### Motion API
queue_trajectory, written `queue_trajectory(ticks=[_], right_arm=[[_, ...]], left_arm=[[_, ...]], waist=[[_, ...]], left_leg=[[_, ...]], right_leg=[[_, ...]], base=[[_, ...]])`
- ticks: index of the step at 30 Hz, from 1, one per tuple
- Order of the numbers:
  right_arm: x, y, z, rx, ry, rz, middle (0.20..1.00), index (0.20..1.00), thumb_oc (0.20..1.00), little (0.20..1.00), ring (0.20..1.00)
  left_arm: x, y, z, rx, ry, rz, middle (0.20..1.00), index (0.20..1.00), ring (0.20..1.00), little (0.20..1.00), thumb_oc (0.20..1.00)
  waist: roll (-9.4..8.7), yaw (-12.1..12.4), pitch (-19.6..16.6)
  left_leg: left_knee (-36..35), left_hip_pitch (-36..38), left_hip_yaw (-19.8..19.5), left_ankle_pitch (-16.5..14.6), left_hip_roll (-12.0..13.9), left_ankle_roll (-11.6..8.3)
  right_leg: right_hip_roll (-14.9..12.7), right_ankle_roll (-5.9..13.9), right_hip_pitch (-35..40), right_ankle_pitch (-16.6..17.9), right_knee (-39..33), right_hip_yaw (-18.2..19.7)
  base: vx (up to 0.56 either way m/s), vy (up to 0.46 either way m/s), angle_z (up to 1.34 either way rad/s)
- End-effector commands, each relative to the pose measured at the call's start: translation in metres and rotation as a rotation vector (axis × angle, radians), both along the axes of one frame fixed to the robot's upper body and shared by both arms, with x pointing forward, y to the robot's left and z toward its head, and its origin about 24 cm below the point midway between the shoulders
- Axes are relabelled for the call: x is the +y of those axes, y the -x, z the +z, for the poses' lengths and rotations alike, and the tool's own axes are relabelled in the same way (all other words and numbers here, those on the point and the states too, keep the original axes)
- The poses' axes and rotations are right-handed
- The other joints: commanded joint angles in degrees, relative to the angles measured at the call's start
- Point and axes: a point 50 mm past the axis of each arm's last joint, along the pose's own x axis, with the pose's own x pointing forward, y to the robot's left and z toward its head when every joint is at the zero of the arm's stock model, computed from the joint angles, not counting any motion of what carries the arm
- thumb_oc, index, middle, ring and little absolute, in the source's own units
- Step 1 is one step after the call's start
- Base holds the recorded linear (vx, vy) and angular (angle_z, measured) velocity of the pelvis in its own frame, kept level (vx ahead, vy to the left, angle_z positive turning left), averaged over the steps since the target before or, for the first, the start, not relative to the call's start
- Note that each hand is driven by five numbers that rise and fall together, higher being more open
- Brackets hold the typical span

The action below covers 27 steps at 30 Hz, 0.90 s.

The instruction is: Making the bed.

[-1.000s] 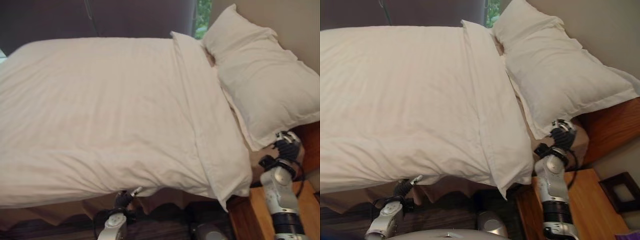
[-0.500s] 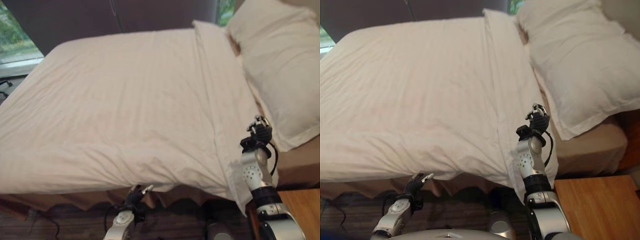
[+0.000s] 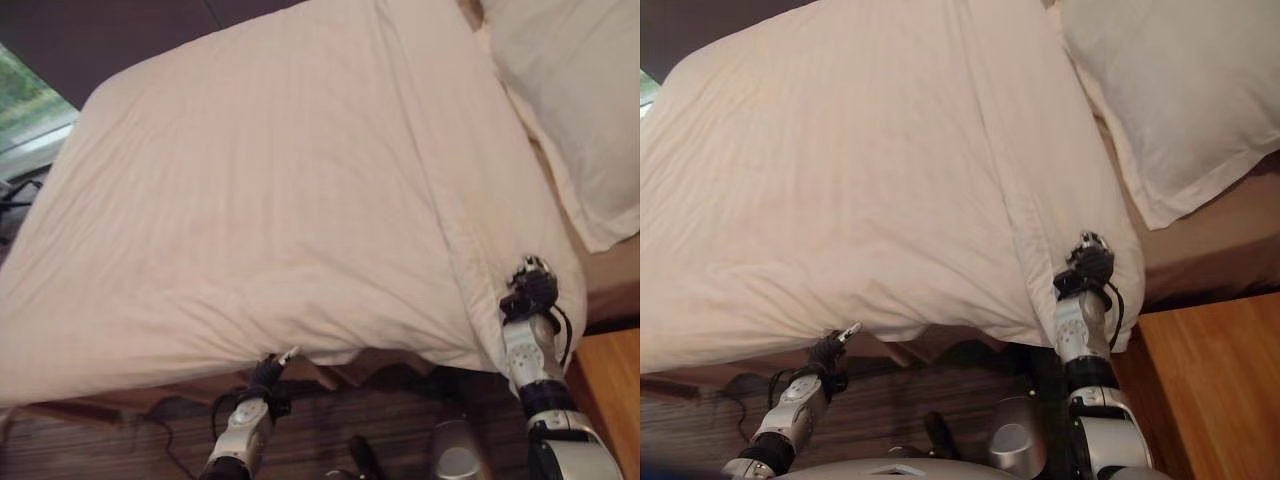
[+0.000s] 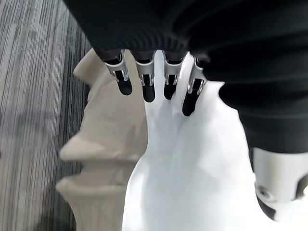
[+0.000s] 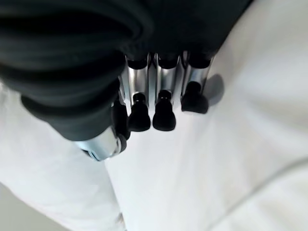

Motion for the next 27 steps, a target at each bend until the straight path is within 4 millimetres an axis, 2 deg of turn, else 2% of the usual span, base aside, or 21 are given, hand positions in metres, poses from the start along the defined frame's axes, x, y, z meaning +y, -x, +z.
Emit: queue_trajectory(ticks=[1,5,8,9,10,14,16,18,19,20,25,27], right_arm=[[-0.024,0.117,-0.094,0.526,-0.105,-0.187,0.2,0.2,0.2,0.2,0.2],[-0.023,0.148,-0.107,0.673,-0.02,-0.079,0.2,0.2,0.2,0.2,0.2],[-0.021,0.149,-0.106,0.743,0.118,0.05,0.2,0.2,0.2,0.2,0.2],[-0.02,0.144,-0.101,0.756,0.235,0.135,0.58,0.58,0.58,0.58,0.58],[-0.019,0.144,-0.101,0.758,0.235,0.136,1.0,1.0,1.0,1.0,1.0],[-0.017,0.123,-0.081,0.713,0.492,0.299,1.0,1.0,1.0,1.0,1.0],[-0.016,0.112,-0.061,0.661,0.699,0.379,1.0,1.0,1.0,1.0,1.0],[-0.016,0.112,-0.062,0.664,0.699,0.38,1.0,1.0,1.0,1.0,1.0],[-0.013,0.105,-0.05,0.632,0.844,0.435,1.0,1.0,1.0,1.0,1.0],[-0.011,0.102,-0.044,0.608,0.896,0.452,1.0,1.0,1.0,1.0,1.0],[0.005,0.093,-0.026,0.501,1.021,0.509,1.0,1.0,1.0,1.0,1.0],[0.01,0.092,-0.018,0.441,0.998,0.484,1.0,1.0,1.0,1.0,1.0]], left_arm=[[0.001,-0.002,-0.004,0.025,0.025,0.022,1.0,1.0,1.0,1.0,1.0],[-0.004,0.005,-0.009,0.057,0.027,-0.007,1.0,1.0,1.0,1.0,1.0],[-0.005,0.008,-0.009,0.064,0.008,-0.032,1.0,1.0,1.0,1.0,1.0],[-0.005,0.009,-0.009,0.064,-0.007,-0.048,1.0,1.0,1.0,1.0,1.0],[-0.005,0.009,-0.009,0.065,-0.008,-0.048,1.0,1.0,1.0,1.0,1.0],[-0.003,0.007,-0.004,0.043,-0.067,-0.098,1.0,1.0,1.0,1.0,1.0],[0.002,0.005,0.005,-0.003,-0.121,-0.13,1.0,1.0,1.0,1.0,1.0],[0.002,0.005,0.005,-0.001,-0.122,-0.13,1.0,1.0,1.0,1.0,1.0],[0.003,0.004,0.011,-0.034,-0.149,-0.162,1.0,1.0,1.0,1.0,1.0],[0.003,0.005,0.014,-0.048,-0.161,-0.175,1.0,1.0,1.0,1.0,1.0],[-0.003,0.006,0.023,-0.097,-0.181,-0.231,1.0,1.0,1.0,1.0,1.0],[-0.004,0.007,0.026,-0.116,-0.182,-0.237,1.0,1.0,1.0,1.0,1.0]], waist=[[-1.68,-3.7,0.1],[-5.44,-4.2,-1.0],[-7.99,-3.9,-1.8],[-9.56,-3.7,-2.3],[-9.63,-3.7,-2.3],[-12.23,-3.4,-3.2],[-13.64,-3.2,-3.8],[-13.68,-3.2,-3.9],[-14.38,-3.1,-4.3],[-14.68,-3.3,-4.6],[-15.58,-4.0,-5.4],[-15.53,-4.6,-5.9]], left_leg=[[0.8,0.6,0.3,-3.5,1.6,0.73],[0.8,2.1,0.8,-3.9,2.2,0.93],[0.8,2.8,0.7,-4.1,2.6,1.06],[0.8,3.2,0.6,-4.1,2.9,1.13],[0.8,3.3,0.6,-4.1,2.9,1.14],[0.8,4.0,0.7,-4.2,3.4,1.12],[0.8,4.3,0.6,-4.3,3.7,1.13],[0.8,4.3,0.6,-4.3,3.7,1.13],[0.8,4.7,0.6,-4.5,3.9,1.27],[0.8,5.0,0.8,-4.6,3.9,1.34],[0.8,6.7,1.4,-5.4,4.0,1.59],[0.8,7.3,1.6,-5.7,3.9,1.75]], right_leg=[[-3.2,3.19,0.3,-7.2,1.1,1.2],[-2.9,3.27,1.5,-7.1,1.2,1.4],[-2.7,3.34,2.2,-7.0,1.3,1.5],[-2.6,3.41,2.6,-6.9,1.4,1.6],[-2.6,3.42,2.7,-6.9,1.4,1.6],[-2.3,3.69,3.1,-6.6,1.6,1.5],[-2.3,3.9,3.5,-6.3,1.8,1.4],[-2.3,3.91,3.5,-6.3,1.8,1.4],[-2.2,4.06,3.7,-6.2,2.0,1.2],[-2.1,4.17,3.9,-6.1,2.1,1.2],[-1.8,4.58,4.6,-5.9,2.7,1.4],[-1.9,4.61,5.0,-6.0,2.9,1.6]], base=[[0.05,-0.006,0.07],[0.01,-0.01,-0.12],[-0.02,-0.021,-0.21],[-0.02,-0.009,-0.12],[-0.02,-0.028,-0.06],[-0.02,-0.007,0.02],[-0.03,0.004,0.05],[-0.01,0.002,0.05],[0.0,-0.009,0.04],[0.0,0.0,0.0],[0.0,0.006,-0.02],[0.02,0.044,-0.01]])
